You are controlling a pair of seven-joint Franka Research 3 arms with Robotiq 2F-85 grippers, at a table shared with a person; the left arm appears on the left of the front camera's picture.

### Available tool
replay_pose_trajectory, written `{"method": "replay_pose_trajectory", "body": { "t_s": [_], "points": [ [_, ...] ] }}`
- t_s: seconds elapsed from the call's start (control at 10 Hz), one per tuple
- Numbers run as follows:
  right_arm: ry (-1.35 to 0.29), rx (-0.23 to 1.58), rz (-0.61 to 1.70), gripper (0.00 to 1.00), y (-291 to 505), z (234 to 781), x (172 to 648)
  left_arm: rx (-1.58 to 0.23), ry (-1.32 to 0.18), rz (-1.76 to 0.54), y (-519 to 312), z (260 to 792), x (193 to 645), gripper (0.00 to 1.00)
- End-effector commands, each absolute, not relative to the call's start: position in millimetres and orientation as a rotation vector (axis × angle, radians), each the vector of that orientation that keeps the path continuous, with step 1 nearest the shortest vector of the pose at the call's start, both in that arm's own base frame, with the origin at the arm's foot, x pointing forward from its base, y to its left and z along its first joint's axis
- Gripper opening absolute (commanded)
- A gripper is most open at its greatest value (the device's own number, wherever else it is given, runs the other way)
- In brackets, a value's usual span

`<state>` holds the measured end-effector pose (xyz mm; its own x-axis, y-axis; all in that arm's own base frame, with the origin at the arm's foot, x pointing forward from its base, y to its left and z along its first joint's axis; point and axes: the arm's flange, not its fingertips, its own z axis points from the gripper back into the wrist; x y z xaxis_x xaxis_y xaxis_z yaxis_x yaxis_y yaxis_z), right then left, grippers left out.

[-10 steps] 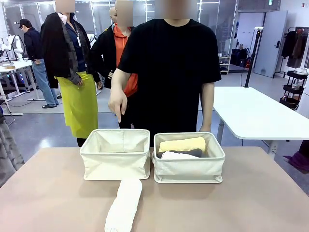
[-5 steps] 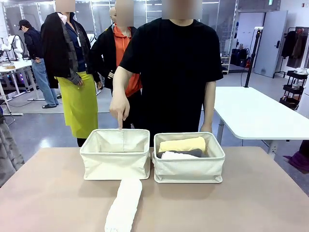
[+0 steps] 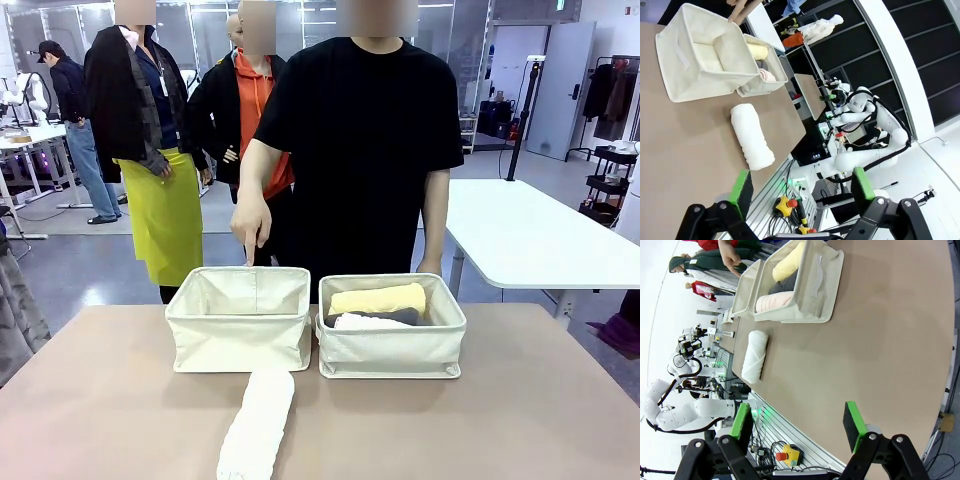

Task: Divide the towels into two baskets.
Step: Pick up one hotel-folded towel from the bottom of the table and place it in the Fabric basket indicated by the person.

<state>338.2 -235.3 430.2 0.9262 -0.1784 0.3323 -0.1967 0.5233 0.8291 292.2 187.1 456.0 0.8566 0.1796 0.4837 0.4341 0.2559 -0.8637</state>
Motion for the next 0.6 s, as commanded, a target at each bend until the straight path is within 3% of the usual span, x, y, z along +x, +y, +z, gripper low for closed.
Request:
{"method": "replay_pose_trajectory", "body": {
  "t_s": [0.0, 0.5],
  "points": [
    [-0.394, 1.038, -0.01, 0.92, -232.7, 434.5, 334.9, -1.327, -0.56, -0.203, 184.8, 457.9, 285.8, 1.0],
    [-0.394, 1.038, -0.01, 0.92, -232.7, 434.5, 334.9, -1.327, -0.56, -0.203, 184.8, 457.9, 285.8, 1.0]
  ]
}}
